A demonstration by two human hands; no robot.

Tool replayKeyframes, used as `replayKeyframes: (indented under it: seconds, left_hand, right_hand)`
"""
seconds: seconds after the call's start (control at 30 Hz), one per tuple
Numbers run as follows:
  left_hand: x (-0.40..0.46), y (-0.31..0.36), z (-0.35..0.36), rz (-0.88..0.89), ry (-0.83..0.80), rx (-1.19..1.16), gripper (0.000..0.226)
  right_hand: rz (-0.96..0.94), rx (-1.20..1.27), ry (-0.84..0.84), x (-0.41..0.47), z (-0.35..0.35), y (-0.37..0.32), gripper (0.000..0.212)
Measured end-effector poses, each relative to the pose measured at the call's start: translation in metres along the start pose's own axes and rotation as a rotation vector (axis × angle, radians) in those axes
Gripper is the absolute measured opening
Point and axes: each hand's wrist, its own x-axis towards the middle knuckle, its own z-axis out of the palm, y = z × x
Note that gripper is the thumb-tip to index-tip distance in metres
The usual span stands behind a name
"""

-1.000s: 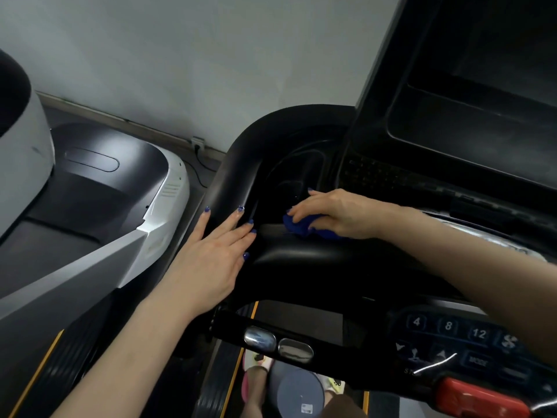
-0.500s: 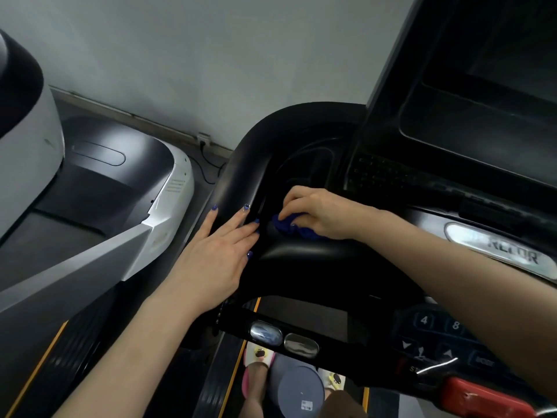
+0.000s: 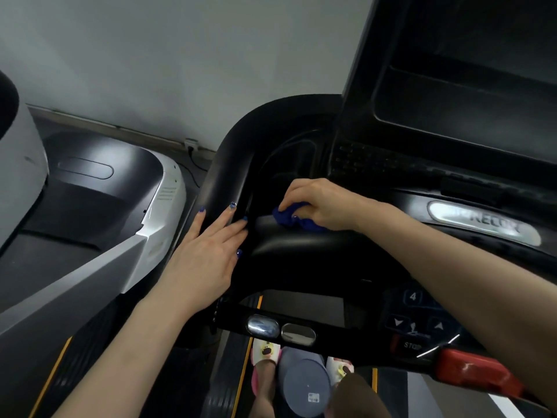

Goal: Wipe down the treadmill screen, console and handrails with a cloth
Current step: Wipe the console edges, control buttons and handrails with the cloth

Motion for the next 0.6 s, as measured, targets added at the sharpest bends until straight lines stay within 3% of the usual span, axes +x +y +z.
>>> replayKeyframes:
  seconds: [0.13,0.47,0.6]
  left_hand:
    - [0.003,0.009,-0.007,-0.026,0.000,-0.004,0.040]
    - [-0.002,0.089,-0.023,-0.019,0.156,-0.273,0.042]
    - [-0.016,0.136,-0.024,-0.014,0.191,-0.344,0.054]
  right_hand:
    - [0.022,0.022,0.144,-0.021,-0.006,0.000,0.030]
    - [0.170,0.205,0.617,-0.124,-0.027,-0.015,0.039]
    - [0.177,0.290,0.770,-0.180,-0.022,-0.027,0.043]
